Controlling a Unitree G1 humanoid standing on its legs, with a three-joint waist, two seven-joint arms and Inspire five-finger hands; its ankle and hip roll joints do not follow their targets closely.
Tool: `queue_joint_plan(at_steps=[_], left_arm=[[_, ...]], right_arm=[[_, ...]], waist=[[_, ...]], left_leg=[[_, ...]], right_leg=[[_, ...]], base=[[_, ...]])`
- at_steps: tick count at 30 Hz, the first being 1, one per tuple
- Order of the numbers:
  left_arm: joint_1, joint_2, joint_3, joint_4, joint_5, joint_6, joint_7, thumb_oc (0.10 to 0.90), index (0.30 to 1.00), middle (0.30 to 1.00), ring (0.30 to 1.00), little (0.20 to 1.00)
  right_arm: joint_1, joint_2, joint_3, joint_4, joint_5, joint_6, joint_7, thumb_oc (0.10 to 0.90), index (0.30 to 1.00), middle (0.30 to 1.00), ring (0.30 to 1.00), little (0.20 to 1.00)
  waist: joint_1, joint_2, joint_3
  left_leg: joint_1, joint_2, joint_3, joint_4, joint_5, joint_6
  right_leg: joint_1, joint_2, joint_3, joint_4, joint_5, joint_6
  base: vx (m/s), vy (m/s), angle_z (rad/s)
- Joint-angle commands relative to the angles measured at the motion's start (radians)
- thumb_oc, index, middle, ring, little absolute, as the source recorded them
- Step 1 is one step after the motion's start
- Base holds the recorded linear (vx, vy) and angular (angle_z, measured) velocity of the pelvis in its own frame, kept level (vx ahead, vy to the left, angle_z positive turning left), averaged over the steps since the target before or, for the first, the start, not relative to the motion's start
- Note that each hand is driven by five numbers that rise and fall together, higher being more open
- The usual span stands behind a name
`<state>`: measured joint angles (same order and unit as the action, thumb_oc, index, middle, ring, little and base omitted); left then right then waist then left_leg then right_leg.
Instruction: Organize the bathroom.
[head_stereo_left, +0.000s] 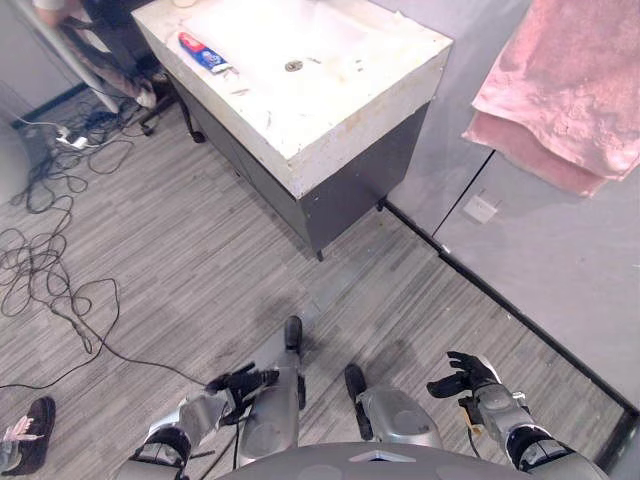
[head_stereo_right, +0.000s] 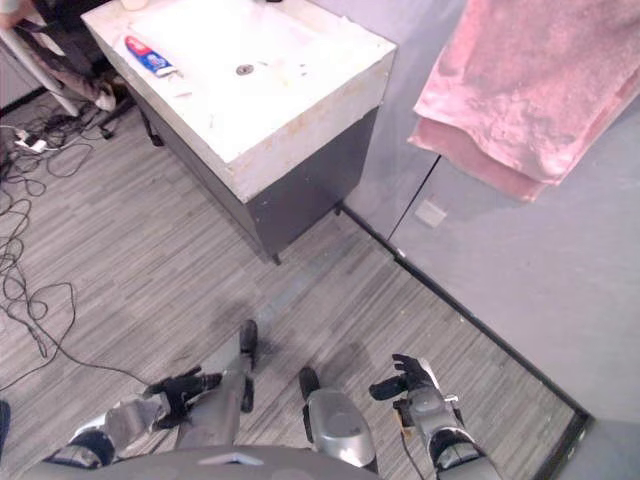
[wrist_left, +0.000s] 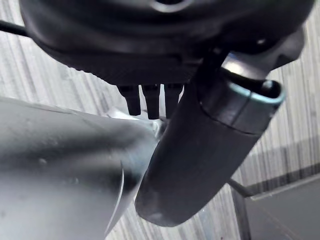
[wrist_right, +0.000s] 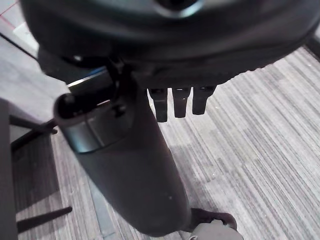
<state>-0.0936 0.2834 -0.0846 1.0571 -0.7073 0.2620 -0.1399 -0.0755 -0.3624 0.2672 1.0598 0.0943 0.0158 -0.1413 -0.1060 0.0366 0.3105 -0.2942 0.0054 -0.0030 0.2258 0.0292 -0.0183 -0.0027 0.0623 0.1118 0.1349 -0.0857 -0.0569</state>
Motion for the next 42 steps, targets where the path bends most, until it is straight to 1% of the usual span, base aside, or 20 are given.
queue_joint_plan(at_steps=[1, 9, 12, 14, 15, 16, 20, 21, 24, 25, 27, 29, 30, 33, 34, 35, 36, 38, 41, 42], left_arm=[[0.026, 0.028, -0.025, -0.028, 0.046, -0.018, 0.0, 0.8, 0.9, 0.9, 0.9, 0.9], [0.057, 0.075, 0.025, -0.006, 0.041, -0.014, -0.012, 0.8, 0.9, 0.9, 0.9, 0.9], [0.077, 0.091, 0.071, -0.003, 0.051, 0.011, -0.013, 0.8, 0.9, 0.9, 0.9, 0.9], [0.102, 0.086, 0.105, -0.013, 0.044, 0.016, 0.02, 0.8, 0.9, 0.9, 0.9, 0.9], [0.102, 0.086, 0.105, -0.013, 0.044, 0.016, 0.02, 0.8, 0.9, 0.9, 0.9, 0.9], [0.125, 0.081, 0.123, -0.02, 0.062, 0.002, 0.033, 0.8, 0.9, 0.9, 0.9, 0.9], [0.133, 0.081, 0.11, -0.033, 0.082, -0.012, 0.046, 0.8, 0.9, 0.9, 0.9, 0.9], [0.138, 0.072, 0.125, -0.022, 0.073, -0.032, 0.04, 0.8, 0.9, 0.9, 0.9, 0.9], [0.139, 0.065, 0.13, -0.022, 0.084, -0.025, 0.027, 0.8, 0.9, 0.9, 0.9, 0.9], [0.132, 0.051, 0.124, -0.007, 0.103, -0.028, 0.013, 0.8, 0.9, 0.9, 0.9, 0.9], [0.132, 0.034, 0.124, 0.011, 0.069, -0.035, 0.01, 0.8, 0.9, 0.9, 0.9, 0.9], [0.132, 0.016, 0.109, 0.045, 0.035, -0.068, 0.0, 0.8, 0.9, 0.9, 0.9, 0.9], [0.132, 0.016, 0.109, 0.045, 0.035, -0.068, 0.0, 0.8, 0.9, 0.9, 0.9, 0.9], [0.142, 0.015, 0.12, 0.044, 0.042, -0.083, -0.007, 0.8, 0.9, 0.9, 0.9, 0.9], [0.142, 0.015, 0.12, 0.044, 0.042, -0.083, -0.007, 0.8, 0.9, 0.9, 0.9, 0.9], [0.155, 0.007, 0.123, 0.039, 0.032, -0.093, -0.006, 0.8, 0.9, 0.9, 0.9, 0.9], [0.161, 0.003, 0.124, 0.026, 0.042, -0.092, -0.007, 0.8, 0.9, 0.9, 0.9, 0.9], [0.15, -0.003, 0.116, 0.017, 0.037, -0.089, 0.001, 0.8, 0.9, 0.9, 0.9, 0.9], [0.145, -0.002, 0.114, 0.018, 0.032, -0.089, 0.001, 0.8, 0.9, 0.9, 0.9, 0.9], [0.128, 0.013, 0.106, 0.015, 0.018, -0.083, 0.0, 0.8, 0.9, 0.9, 0.9, 0.9]], right_arm=[[-0.028, -0.039, -0.014, -0.048, 0.023, -0.051, -0.036, 0.8, 0.9, 0.9, 0.9, 0.9], [-0.013, -0.055, -0.057, -0.081, -0.015, -0.021, -0.005, 0.8, 0.9, 0.9, 0.9, 0.9], [-0.021, -0.061, -0.074, -0.07, -0.047, -0.02, 0.025, 0.8, 0.9, 0.9, 0.9, 0.9], [-0.045, -0.06, -0.064, -0.069, -0.074, -0.02, 0.066, 0.8, 0.9, 0.9, 0.9, 0.9], [-0.045, -0.06, -0.064, -0.069, -0.074, -0.02, 0.066, 0.8, 0.9, 0.9, 0.9, 0.9], [-0.058, -0.061, -0.037, -0.088, -0.066, -0.008, 0.089, 0.8, 0.9, 0.9, 0.9, 0.9], [-0.055, -0.061, -0.02, -0.108, -0.051, -0.002, 0.117, 0.8, 0.9, 0.9, 0.9, 0.9], [-0.066, -0.062, 0.004, -0.12, -0.043, 0.028, 0.171, 0.8, 0.9, 0.9, 0.9, 0.9], [-0.061, -0.064, 0.007, -0.124, -0.05, 0.043, 0.188, 0.8, 0.9, 0.9, 0.9, 0.9], [-0.058, -0.064, 0.016, -0.127, -0.028, 0.062, 0.21, 0.8, 0.9, 0.9, 0.9, 0.9], [-0.064, -0.067, 0.029, -0.128, -0.025, 0.074, 0.214, 0.8, 0.9, 0.9, 0.9, 0.9], [-0.084, -0.057, 0.034, -0.091, -0.058, 0.024, 0.217, 0.8, 0.9, 0.9, 0.9, 0.9], [-0.084, -0.057, 0.034, -0.091, -0.058, 0.024, 0.217, 0.8, 0.9, 0.9, 0.9, 0.9], [-0.094, -0.052, 0.043, -0.07, -0.069, -0.012, 0.178, 0.8, 0.9, 0.9, 0.9, 0.9], [-0.094, -0.052, 0.043, -0.07, -0.069, -0.012, 0.178, 0.8, 0.9, 0.9, 0.9, 0.9], [-0.108, -0.052, 0.052, -0.076, -0.077, -0.096, 0.049, 0.8, 0.9, 0.9, 0.9, 0.9], [-0.112, -0.051, 0.047, -0.099, -0.079, -0.076, 0.054, 0.8, 0.9, 0.9, 0.9, 0.9], [-0.095, -0.051, 0.042, -0.13, -0.138, -0.082, 0.054, 0.8, 0.9, 0.9, 0.9, 0.9], [-0.09, -0.049, 0.045, -0.135, -0.141, -0.084, 0.052, 0.8, 0.9, 0.9, 0.9, 0.9], [-0.075, -0.044, 0.049, -0.146, -0.163, -0.084, 0.038, 0.8, 0.9, 0.9, 0.9, 0.9]], waist=[[0.008, 0.009, 0.028], [0.021, 0.019, 0.017], [0.068, 0.014, 0.0], [0.109, 0.004, -0.009], [0.109, 0.004, -0.009], [0.11, -0.012, -0.016], [0.105, -0.03, -0.013], [0.108, -0.032, -0.021], [0.106, -0.023, -0.029], [0.112, -0.038, -0.036], [0.12, -0.047, -0.037], [0.114, -0.041, -0.051], [0.114, -0.041, -0.051], [0.116, -0.02, -0.065], [0.116, -0.02, -0.065], [0.123, -0.005, -0.06], [0.122, -0.001, -0.058], [0.107, 0.014, -0.054], [0.104, 0.015, -0.053], [0.097, 0.016, -0.046]], left_leg=[[0.08, -0.013, -0.015, 0.05, -0.075, 0.015], [0.15, -0.029, 0.06, 0.007, -0.114, 0.042], [0.193, -0.027, 0.156, -0.007, -0.143, 0.049], [0.233, 0.004, 0.292, -0.012, -0.162, 0.05], [0.233, 0.004, 0.292, -0.012, -0.162, 0.05], [0.276, 0.02, 0.375, -0.011, -0.185, 0.037], [0.308, 0.011, 0.392, 0.018, -0.244, 0.03], [0.332, 0.038, 0.413, 0.138, -0.235, -0.004], [0.319, 0.056, 0.39, 0.192, -0.159, -0.052], [0.228, 0.069, 0.31, 0.386, -0.006, -0.105], [0.137, 0.07, 0.184, 0.483, 0.004, -0.092], [0.205, 0.138, 0.097, 0.283, 0.01, -0.056], [0.205, 0.138, 0.097, 0.283, 0.01, -0.056], [0.27, 0.204, -0.018, 0.057, 0.072, -0.067], [0.27, 0.204, -0.018, 0.057, 0.072, -0.067], [0.283, 0.204, -0.085, -0.002, 0.061, -0.073], [0.297, 0.192, -0.086, -0.006, 0.03, -0.079], [0.315, 0.167, -0.008, -0.025, -0.058, -0.072], [0.316, 0.161, 0.009, -0.027, -0.075, -0.069], [0.311, 0.136, 0.04, -0.021, -0.124, -0.058]], right_leg=[[-0.113, -0.115, 0.039, 0.167, -0.009, 0.157], [-0.136, -0.225, 0.006, 0.18, 0.066, 0.203], [-0.139, -0.325, -0.126, 0.183, 0.137, 0.208], [-0.149, -0.361, -0.315, 0.193, 0.129, 0.214], [-0.149, -0.361, -0.315, 0.193, 0.129, 0.214], [-0.15, -0.295, -0.428, 0.125, 0.075, 0.209], [-0.177, -0.286, -0.492, 0.104, 0.084, 0.209], [-0.167, -0.267, -0.539, 0.082, 0.082, 0.168], [-0.142, -0.232, -0.533, 0.06, 0.062, 0.145], [-0.11, -0.216, -0.505, 0.013, 0.067, 0.097], [-0.096, -0.222, -0.435, 0.02, 0.061, 0.087], [-0.095, -0.215, -0.332, 0.029, 0.046, 0.088], [-0.095, -0.215, -0.332, 0.029, 0.046, 0.088], [-0.114, -0.221, -0.238, 0.045, 0.039, 0.113], [-0.114, -0.221, -0.238, 0.045, 0.039, 0.113], [-0.132, -0.241, -0.191, 0.065, 0.045, 0.144], [-0.139, -0.258, -0.178, 0.069, 0.055, 0.156], [-0.153, -0.308, -0.195, 0.08, 0.075, 0.191], [-0.157, -0.32, -0.198, 0.085, 0.079, 0.198], [-0.152, -0.356, -0.2, 0.086, 0.094, 0.222]], base=[[0.14, 0.314, -0.14], [0.13, 0.242, -0.54], [0.14, 0.23, -0.48], [0.09, 0.131, -1.61], [0.1, -0.004, -2.36], [0.06, -0.045, -1.33], [0.12, -0.082, -0.76], [0.07, -0.109, 0.11], [0.05, -0.08, -0.61], [-0.04, 0.025, -0.27], [-0.01, 0.173, -0.16], [0.08, 0.36, -1.31], [0.07, 0.373, -2.32], [0.03, 0.284, -1.16], [0.03, 0.39, -0.3], [0.0, 0.339, -0.31], [-0.03, 0.483, -0.36], [-0.07, 0.323, -0.21], [-0.03, 0.122, 0.03], [-0.09, 0.297, 0.41]])
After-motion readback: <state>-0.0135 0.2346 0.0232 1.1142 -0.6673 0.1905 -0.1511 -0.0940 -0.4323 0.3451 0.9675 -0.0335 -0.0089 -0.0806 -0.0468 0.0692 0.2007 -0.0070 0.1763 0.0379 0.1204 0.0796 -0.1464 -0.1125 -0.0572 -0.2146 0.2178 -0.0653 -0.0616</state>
